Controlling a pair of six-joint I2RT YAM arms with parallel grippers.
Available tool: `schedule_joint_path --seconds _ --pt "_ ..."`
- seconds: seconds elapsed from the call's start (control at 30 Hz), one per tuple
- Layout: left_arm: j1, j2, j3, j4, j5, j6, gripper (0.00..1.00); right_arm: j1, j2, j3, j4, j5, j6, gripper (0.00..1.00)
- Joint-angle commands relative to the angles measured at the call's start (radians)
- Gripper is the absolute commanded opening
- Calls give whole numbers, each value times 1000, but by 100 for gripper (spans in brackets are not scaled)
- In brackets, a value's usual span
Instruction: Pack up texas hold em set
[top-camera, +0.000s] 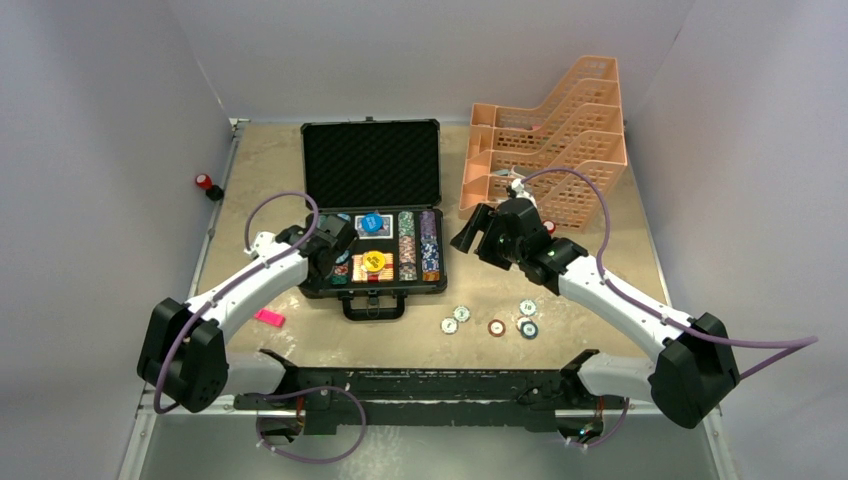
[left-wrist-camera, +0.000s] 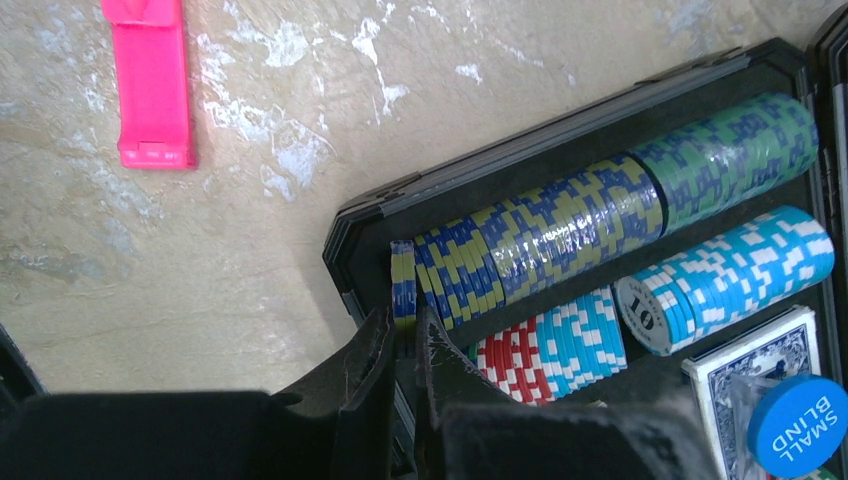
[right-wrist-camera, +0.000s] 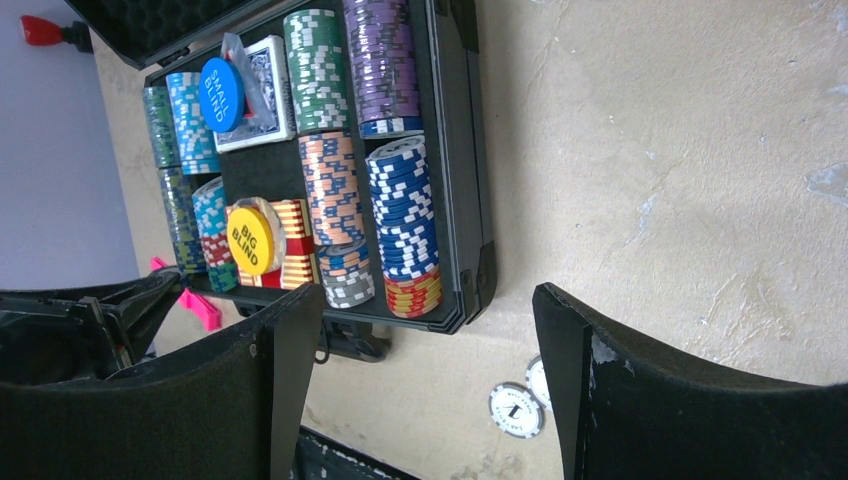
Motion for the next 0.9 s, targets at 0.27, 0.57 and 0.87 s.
schedule_joint_path --seconds 0.27,0.57,0.87 --pt "6 -34 -23 160 85 51 39 -4 -3 19 4 26 0 79" --pt "6 -59 66 109 -28 143 69 -3 -10 22 -13 37 -9 79" --pt "8 -189 129 400 42 655 70 -3 -9 11 -209 148 -28 79"
